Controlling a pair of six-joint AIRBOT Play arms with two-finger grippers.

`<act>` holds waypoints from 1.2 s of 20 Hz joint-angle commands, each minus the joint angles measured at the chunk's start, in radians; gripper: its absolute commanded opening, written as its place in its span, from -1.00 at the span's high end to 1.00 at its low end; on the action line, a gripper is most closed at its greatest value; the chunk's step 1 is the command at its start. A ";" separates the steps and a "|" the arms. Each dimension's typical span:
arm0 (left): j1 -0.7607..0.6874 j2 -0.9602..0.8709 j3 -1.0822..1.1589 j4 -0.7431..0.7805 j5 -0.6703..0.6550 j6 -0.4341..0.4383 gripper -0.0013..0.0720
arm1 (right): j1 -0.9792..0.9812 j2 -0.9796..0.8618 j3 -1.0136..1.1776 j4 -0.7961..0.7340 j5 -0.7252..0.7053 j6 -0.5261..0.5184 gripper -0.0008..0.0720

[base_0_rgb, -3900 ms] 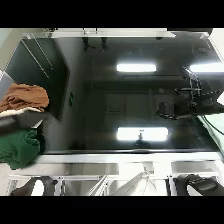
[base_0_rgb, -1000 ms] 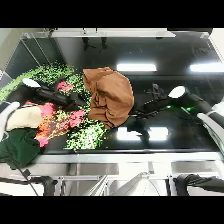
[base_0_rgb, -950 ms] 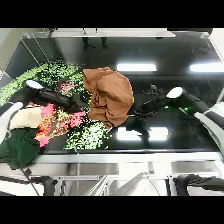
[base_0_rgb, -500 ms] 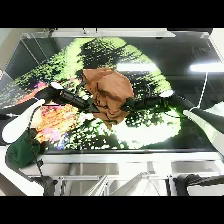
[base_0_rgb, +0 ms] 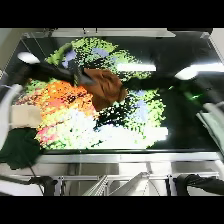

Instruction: Fold the shirts.

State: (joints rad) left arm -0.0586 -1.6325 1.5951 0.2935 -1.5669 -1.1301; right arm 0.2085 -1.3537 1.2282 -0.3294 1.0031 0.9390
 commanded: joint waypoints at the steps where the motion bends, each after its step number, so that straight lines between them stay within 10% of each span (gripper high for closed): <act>1: 0.024 0.233 0.202 -0.197 -0.034 -0.075 0.96 | -0.020 0.280 0.193 -0.016 0.025 -0.052 0.92; 7: 0.014 0.525 0.450 0.084 0.227 -0.176 0.90 | -0.004 0.534 0.290 -0.171 -0.113 -0.025 0.92; 15: 0.019 0.332 0.015 0.292 0.304 -0.072 0.90 | 0.142 0.014 0.288 -0.277 -0.258 -0.019 0.92; 16: 0.028 0.264 -0.022 0.288 0.332 -0.034 0.77 | 0.135 -0.073 0.288 -0.277 -0.299 -0.024 0.88; 18: 0.048 0.143 -0.060 0.282 0.368 -0.023 -1.00 | 0.113 -0.196 0.289 -0.273 -0.320 -0.023 -0.87; 24: 0.245 -0.086 0.055 0.344 0.099 -0.033 -0.99 | -0.217 -0.143 0.287 -0.311 0.136 0.149 -0.71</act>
State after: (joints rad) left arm 0.1059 -1.6230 1.6180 0.5949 -1.3399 -1.1690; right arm 0.1440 -1.5101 1.5162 -0.6102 0.8951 1.0019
